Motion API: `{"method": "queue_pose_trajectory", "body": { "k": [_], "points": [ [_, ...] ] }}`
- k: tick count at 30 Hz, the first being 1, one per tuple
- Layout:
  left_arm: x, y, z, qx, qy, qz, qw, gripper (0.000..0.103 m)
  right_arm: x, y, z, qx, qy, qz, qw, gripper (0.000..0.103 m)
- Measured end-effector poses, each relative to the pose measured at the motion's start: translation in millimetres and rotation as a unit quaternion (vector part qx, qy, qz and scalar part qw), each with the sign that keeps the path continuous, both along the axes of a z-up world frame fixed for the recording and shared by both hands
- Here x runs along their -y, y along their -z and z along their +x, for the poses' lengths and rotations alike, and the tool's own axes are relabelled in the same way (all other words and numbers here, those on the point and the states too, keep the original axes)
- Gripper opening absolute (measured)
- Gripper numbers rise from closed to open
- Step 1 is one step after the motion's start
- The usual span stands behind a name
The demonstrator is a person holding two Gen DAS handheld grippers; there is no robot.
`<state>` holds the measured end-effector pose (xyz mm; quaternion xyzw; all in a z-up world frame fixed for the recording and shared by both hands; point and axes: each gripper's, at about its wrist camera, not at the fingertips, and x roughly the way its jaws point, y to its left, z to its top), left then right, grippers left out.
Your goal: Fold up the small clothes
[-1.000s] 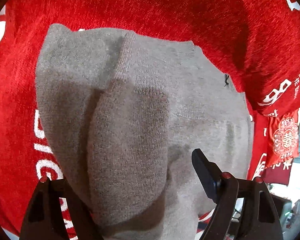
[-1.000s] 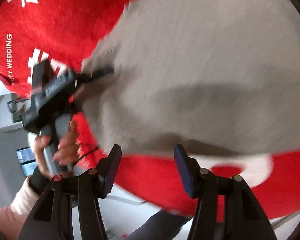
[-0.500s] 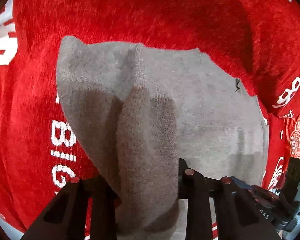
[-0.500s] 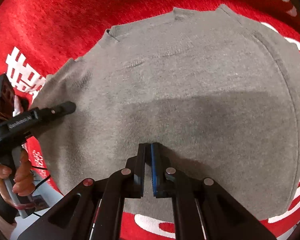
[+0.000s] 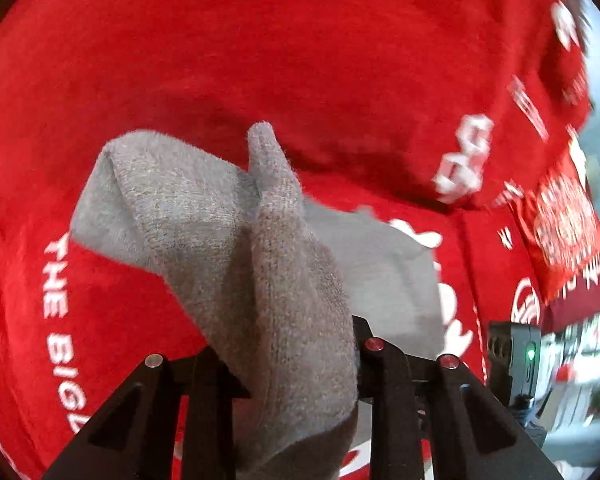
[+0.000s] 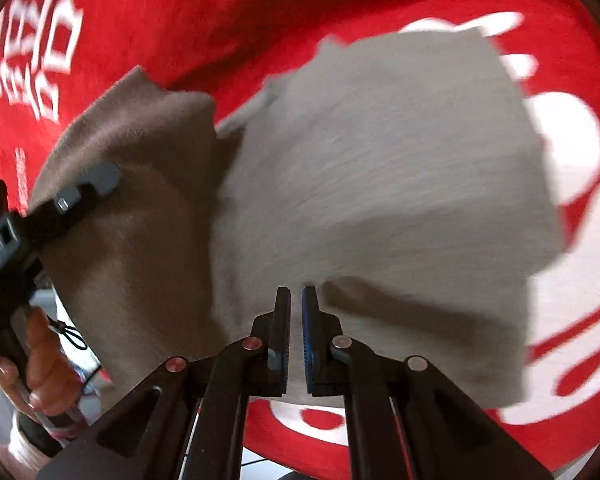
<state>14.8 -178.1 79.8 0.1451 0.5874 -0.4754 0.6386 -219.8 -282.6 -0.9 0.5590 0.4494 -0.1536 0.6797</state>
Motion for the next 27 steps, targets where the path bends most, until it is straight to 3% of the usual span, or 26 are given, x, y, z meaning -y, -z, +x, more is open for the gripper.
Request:
{"method": "queue_pose_trajectory", "body": {
  "k": [6,8,12,16,19,21,23,24,25,27],
  "points": [
    [69.0,14.9,-84.4,0.053,0.098,0.033,0.9932,0.028,33.3,10.9,-62.5,-0.002,0.063,0.022,0.998,0.007],
    [87.6,35.7,-113.4,0.092,0.143,0.074,0.9827,0.031,36.8,19.1,-75.4,-0.013,0.068,0.029,0.997,0.007],
    [101.1,60.5,-141.8,0.133,0.174,0.122,0.9681,0.032,36.6,27.0,-88.1,-0.008,0.066,0.042,0.997,0.007],
    [99.8,40.3,-151.9,0.170,0.167,0.093,0.9668,0.069,34.9,30.0,-96.3,0.001,0.069,0.054,0.996,0.007],
    [97.3,18.8,-162.3,0.213,0.182,0.065,0.9578,0.077,39.9,32.0,-105.9,0.018,0.088,0.070,0.994,0.007],
    [95.6,7.3,-162.0,0.199,0.180,0.046,0.9622,0.077,47.4,32.7,-117.8,0.035,0.111,0.082,0.990,0.009],
    [87.6,-2.6,-148.6,0.173,0.164,0.033,0.9706,0.077,53.5,34.8,-138.3,0.068,0.147,0.105,0.981,0.030],
    [81.3,-7.3,-139.3,0.161,0.153,0.027,0.9747,0.077,57.6,37.1,-145.2,0.089,0.169,0.122,0.974,0.052],
    [79.2,-7.8,-136.8,0.152,0.144,0.025,0.9775,0.077,59.6,39.9,-149.3,0.109,0.186,0.137,0.967,0.065],
    [71.9,-7.8,-122.9,0.130,0.116,0.029,0.9842,0.077,63.8,45.6,-153.6,0.154,0.214,0.171,0.949,0.065]
  ]
}}
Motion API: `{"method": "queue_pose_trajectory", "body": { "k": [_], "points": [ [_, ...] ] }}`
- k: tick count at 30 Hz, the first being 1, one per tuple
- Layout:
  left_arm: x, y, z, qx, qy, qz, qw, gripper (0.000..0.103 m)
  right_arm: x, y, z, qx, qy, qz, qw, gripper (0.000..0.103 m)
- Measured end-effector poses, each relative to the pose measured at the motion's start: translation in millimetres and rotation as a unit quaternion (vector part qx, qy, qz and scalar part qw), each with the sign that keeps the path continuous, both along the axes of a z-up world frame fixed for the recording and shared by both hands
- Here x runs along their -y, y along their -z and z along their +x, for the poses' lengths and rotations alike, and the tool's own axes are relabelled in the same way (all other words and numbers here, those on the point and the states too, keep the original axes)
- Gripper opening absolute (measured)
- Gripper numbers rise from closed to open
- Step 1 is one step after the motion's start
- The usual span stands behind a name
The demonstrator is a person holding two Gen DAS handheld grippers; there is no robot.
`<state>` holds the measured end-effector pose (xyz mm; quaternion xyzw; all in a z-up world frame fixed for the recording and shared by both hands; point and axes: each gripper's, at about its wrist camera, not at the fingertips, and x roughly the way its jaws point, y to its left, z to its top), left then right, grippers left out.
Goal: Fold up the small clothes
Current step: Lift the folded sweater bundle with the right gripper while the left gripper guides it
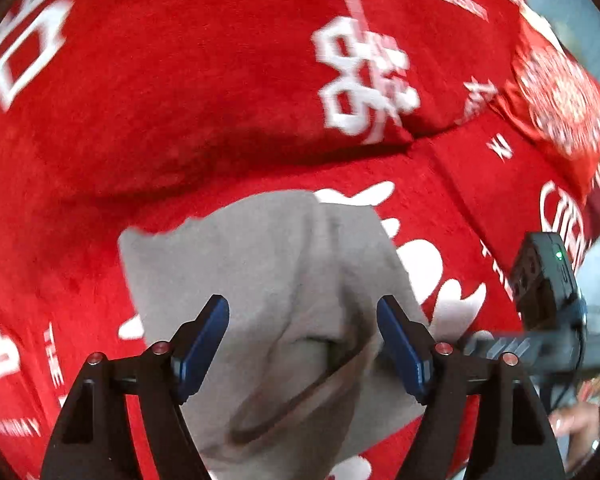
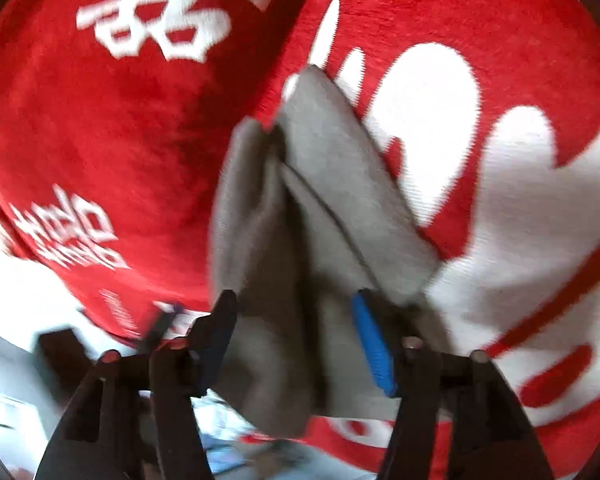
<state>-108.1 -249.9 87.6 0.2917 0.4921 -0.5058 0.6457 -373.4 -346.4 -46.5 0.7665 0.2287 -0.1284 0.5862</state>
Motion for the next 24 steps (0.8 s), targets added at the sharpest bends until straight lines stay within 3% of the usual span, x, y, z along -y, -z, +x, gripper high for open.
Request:
{"method": "queue_pose_trajectory", "body": {
  "k": [2,3,4,11,15,19,24],
  "points": [
    [-13.9,2.2,18.2,-0.017,-0.030,0.008,0.9994,0.077,4.6,8.5,7.8,0.020,0.006,0.023,1.000,0.065],
    [-21.1,4.4,27.2,-0.019,-0.044,0.013,0.9988,0.083,3.8,14.1,17.0,0.021,0.004,0.031,0.999,0.065],
    [-28.5,6.8,36.7,-0.017,-0.059,0.019,0.9979,0.102,3.1,17.8,25.9,0.020,-0.005,0.032,0.999,0.065],
    [-69.6,27.8,80.1,-0.006,-0.133,0.048,0.9899,0.103,8.1,6.2,92.1,0.028,-0.050,0.011,0.998,0.071],
    [-86.6,35.4,96.5,0.001,-0.160,0.061,0.9852,0.103,27.5,3.3,117.5,-0.009,-0.099,-0.008,0.995,0.075],
    [-86.2,49.9,92.1,-0.009,-0.141,0.079,0.9868,0.103,28.2,4.6,142.4,-0.049,-0.153,-0.019,0.987,0.075],
    [-75.6,61.3,50.9,-0.041,-0.083,0.083,0.9922,0.103,25.1,10.8,139.9,-0.060,-0.159,-0.009,0.985,0.075]
  ]
}}
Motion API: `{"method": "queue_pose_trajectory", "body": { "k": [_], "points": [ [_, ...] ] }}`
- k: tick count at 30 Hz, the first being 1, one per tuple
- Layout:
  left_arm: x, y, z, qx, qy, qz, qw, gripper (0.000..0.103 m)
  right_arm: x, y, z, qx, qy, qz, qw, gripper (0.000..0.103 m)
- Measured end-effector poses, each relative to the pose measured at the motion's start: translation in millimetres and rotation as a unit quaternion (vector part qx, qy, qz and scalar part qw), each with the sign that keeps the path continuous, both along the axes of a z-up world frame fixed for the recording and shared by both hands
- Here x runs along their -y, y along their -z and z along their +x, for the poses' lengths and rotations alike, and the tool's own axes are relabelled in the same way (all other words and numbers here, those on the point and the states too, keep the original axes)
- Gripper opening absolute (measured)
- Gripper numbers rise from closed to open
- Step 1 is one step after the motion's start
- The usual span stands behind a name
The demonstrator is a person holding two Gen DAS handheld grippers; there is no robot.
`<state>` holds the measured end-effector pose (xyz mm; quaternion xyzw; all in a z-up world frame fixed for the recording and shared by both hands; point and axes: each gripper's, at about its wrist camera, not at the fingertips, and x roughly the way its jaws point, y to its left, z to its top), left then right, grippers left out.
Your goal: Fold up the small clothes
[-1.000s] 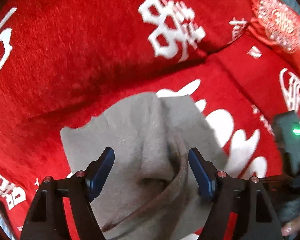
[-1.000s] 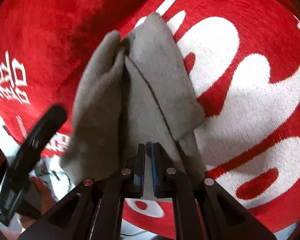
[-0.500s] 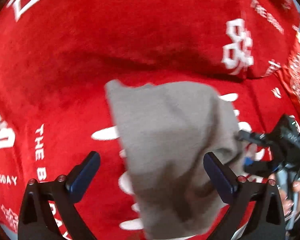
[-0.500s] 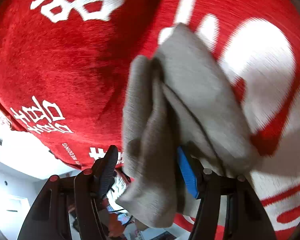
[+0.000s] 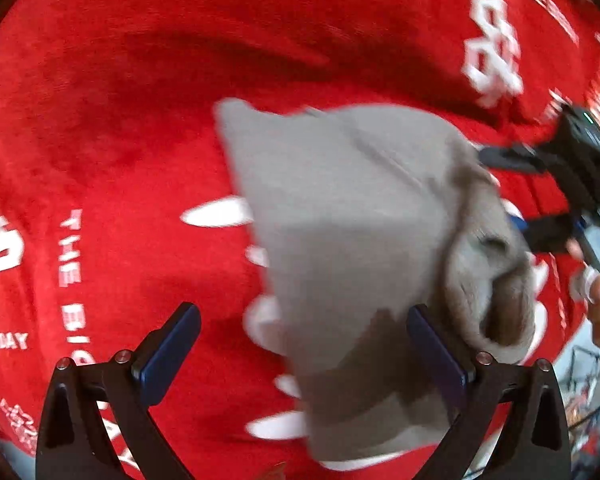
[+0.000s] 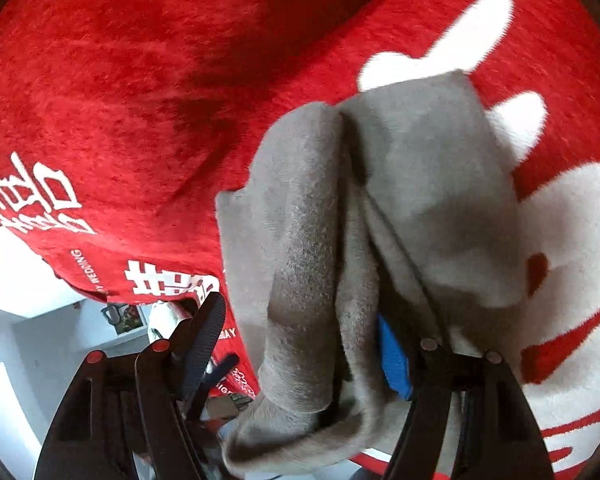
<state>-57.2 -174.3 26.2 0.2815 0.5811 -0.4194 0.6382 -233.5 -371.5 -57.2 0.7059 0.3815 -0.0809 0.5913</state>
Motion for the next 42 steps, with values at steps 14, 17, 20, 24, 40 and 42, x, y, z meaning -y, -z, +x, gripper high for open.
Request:
{"method": "queue_pose_trajectory", "body": {
  "k": [14,17,20,24,40,42],
  "points": [
    [-3.6,-7.4,-10.7,0.020,-0.008,-0.005,0.9997,0.103,-6.0,2.3,15.4,-0.025,-0.044,-0.023,0.998,0.046],
    [-14.9,-1.7,23.7,0.036,-0.061,0.014,0.9974,0.103,-13.7,-14.4,29.3,-0.063,-0.088,-0.103,0.989,0.015],
    [-24.5,7.2,44.1,0.022,-0.099,0.023,0.9945,0.103,-23.2,-54.3,33.9,-0.037,-0.110,-0.188,0.975,0.015],
    [-22.2,14.1,46.5,0.022,-0.104,0.028,0.9939,0.103,-21.4,-85.4,15.7,-0.018,-0.097,-0.236,0.967,0.015],
    [-14.3,22.6,29.2,0.035,-0.058,0.040,0.9969,0.103,-12.7,-51.0,-28.2,-0.163,-0.082,-0.229,0.956,0.037],
    [-18.9,17.1,31.8,0.031,-0.058,0.036,0.9972,0.103,-22.1,-64.9,-34.8,-0.143,-0.083,-0.221,0.961,0.056]
  ]
}}
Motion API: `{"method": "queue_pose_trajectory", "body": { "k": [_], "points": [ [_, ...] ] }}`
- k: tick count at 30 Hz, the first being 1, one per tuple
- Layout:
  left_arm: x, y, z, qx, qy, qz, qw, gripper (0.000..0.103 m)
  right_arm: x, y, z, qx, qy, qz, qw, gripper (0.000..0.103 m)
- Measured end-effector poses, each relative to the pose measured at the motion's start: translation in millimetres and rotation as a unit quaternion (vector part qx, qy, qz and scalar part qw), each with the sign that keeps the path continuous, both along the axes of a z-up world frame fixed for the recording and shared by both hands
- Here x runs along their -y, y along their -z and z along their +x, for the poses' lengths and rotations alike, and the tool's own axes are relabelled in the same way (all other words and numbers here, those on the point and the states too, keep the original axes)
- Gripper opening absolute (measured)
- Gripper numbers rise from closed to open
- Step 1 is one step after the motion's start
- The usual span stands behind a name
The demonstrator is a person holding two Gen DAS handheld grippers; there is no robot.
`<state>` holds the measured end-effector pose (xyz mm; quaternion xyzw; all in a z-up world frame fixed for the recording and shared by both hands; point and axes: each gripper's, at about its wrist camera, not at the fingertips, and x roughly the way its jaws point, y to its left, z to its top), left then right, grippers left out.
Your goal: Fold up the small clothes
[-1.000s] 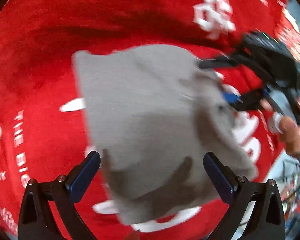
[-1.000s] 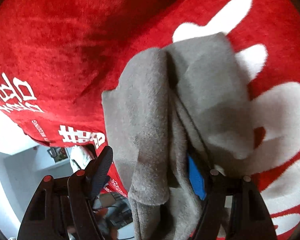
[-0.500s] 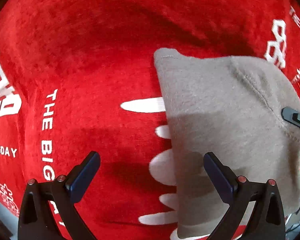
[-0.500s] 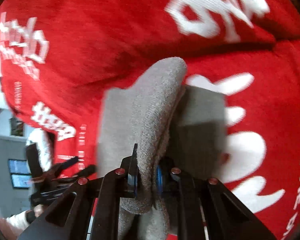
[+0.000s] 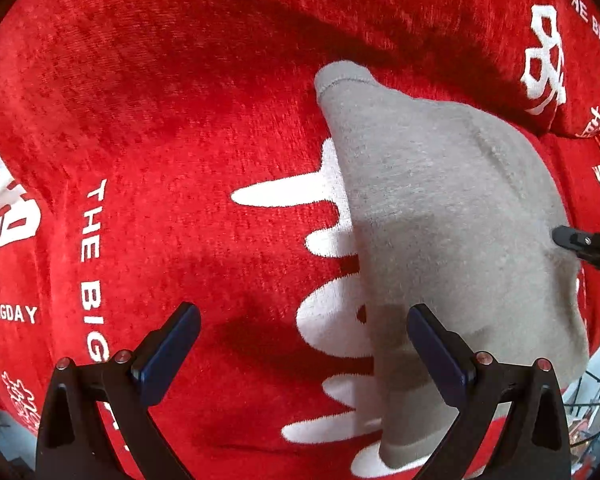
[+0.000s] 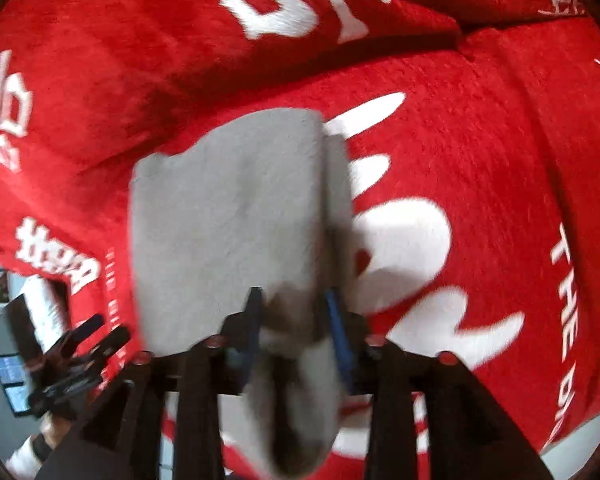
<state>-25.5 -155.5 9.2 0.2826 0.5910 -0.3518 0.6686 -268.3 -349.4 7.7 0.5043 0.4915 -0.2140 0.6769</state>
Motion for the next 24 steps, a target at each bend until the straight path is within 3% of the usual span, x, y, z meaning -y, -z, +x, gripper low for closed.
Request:
{"method": "queue_pose_trajectory", "body": {
  "k": [2,5,6,7,8,14,17,20,24],
  "points": [
    [-3.6,-4.1,-0.1,-0.005,0.005,-0.004,1.0000,0.103,-12.7,-12.9,-9.3,0.023,-0.008,0.006,1.000,0.059],
    [-8.2,-6.9,-6.2,-0.016,0.024,-0.005,0.9996,0.103,-32.2,-10.5,-12.4,0.015,-0.022,0.026,0.999,0.058],
    [-10.2,-5.4,-12.0,-0.018,0.034,-0.001,0.9992,0.103,-39.5,-3.5,-11.8,-0.001,-0.028,0.034,0.999,0.041],
    [-8.8,-10.6,-29.1,-0.019,0.042,0.003,0.9990,0.103,-46.5,2.5,-10.4,-0.016,-0.036,0.041,0.998,0.012],
    [-10.5,-7.0,-32.6,-0.022,0.045,0.008,0.9987,0.103,-53.6,8.3,-10.5,-0.031,-0.045,0.044,0.998,0.007],
    [-21.4,12.8,-50.1,-0.028,0.057,0.029,0.9976,0.103,-65.9,13.3,-15.7,-0.073,-0.047,-0.005,0.996,0.007],
    [-25.9,14.7,-52.2,-0.034,0.058,0.030,0.9973,0.103,-66.6,31.3,-24.3,-0.088,-0.042,0.000,0.995,0.007],
    [-27.0,10.9,-52.5,-0.036,0.057,0.033,0.9972,0.103,-63.7,30.1,-32.0,-0.077,-0.012,0.011,0.997,0.007],
    [-26.8,2.0,-54.1,-0.029,0.062,0.030,0.9972,0.103,-64.2,24.7,-42.6,-0.089,-0.015,0.010,0.996,0.008]
  ]
}}
